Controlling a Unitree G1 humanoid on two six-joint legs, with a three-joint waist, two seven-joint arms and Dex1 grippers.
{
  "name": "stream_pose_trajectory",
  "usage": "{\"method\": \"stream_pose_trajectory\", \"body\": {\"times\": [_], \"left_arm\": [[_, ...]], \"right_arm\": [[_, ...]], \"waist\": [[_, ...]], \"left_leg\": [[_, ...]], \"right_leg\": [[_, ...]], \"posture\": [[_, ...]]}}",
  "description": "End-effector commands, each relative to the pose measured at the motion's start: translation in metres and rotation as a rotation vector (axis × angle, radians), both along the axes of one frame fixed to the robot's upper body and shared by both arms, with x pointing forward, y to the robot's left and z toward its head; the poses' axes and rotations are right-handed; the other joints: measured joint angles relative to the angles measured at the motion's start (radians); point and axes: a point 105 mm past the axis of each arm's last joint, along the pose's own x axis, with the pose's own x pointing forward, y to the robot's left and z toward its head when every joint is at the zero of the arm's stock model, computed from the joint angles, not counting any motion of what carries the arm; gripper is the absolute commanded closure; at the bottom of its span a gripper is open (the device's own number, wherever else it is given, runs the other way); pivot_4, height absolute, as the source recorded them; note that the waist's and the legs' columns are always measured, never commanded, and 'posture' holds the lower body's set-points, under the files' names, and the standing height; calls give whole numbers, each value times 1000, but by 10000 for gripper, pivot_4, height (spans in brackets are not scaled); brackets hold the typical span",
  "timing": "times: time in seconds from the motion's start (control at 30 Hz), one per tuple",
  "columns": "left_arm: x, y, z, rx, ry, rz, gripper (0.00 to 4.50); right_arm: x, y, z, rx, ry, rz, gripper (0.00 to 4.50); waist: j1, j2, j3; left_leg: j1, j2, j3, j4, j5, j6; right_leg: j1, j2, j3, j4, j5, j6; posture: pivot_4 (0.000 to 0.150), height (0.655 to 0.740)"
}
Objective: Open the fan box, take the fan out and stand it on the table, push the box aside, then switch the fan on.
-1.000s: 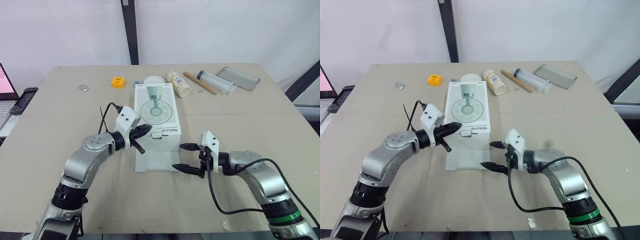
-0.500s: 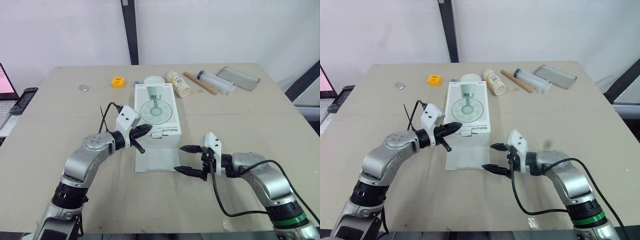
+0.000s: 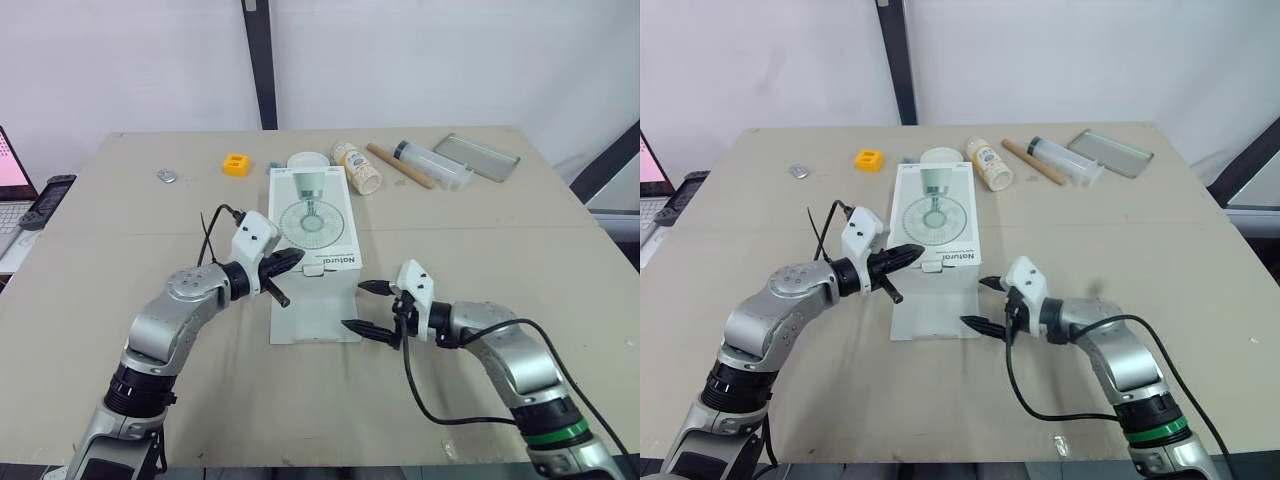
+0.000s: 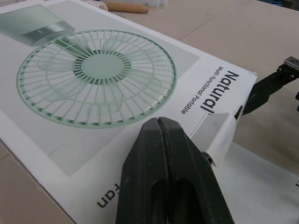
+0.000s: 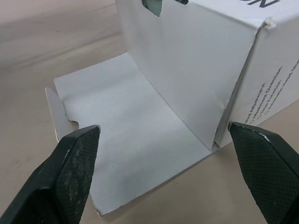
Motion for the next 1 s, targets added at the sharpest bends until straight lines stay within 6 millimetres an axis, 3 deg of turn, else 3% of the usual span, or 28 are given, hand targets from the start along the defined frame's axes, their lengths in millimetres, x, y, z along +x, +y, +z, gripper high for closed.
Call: {"method": "stream_pose_trajectory", "body": {"times": [0.03, 0.37, 0.7, 1.0], "left_arm": [[-2, 2, -20, 28, 82, 15, 44760], [-4, 3, -21, 29, 86, 19, 44760], [-4, 4, -19, 29, 85, 16, 44760], [5, 28, 1, 31, 42, 35, 44760]], "right_arm": [[-7, 14, 9, 22, -24, 69, 0], [-16, 13, 13, 46, 25, 99, 0], [-21, 7, 30, 92, 36, 105, 0], [-38, 8, 47, 194, 77, 159, 0]], "waist": [[-1, 0, 0], [0, 0, 0], [0, 0, 0], [-1, 0, 0]], "left_leg": [[0, 0, 0, 0, 0, 0], [0, 0, 0, 0, 0, 0], [0, 0, 0, 0, 0, 0], [0, 0, 0, 0, 0, 0]], "right_leg": [[0, 0, 0, 0, 0, 0], [0, 0, 0, 0, 0, 0], [0, 0, 0, 0, 0, 0], [-1, 0, 0, 0, 0, 0]], "posture": [[1500, 7400], [1500, 7400], [1500, 7400], [1500, 7400]]}}
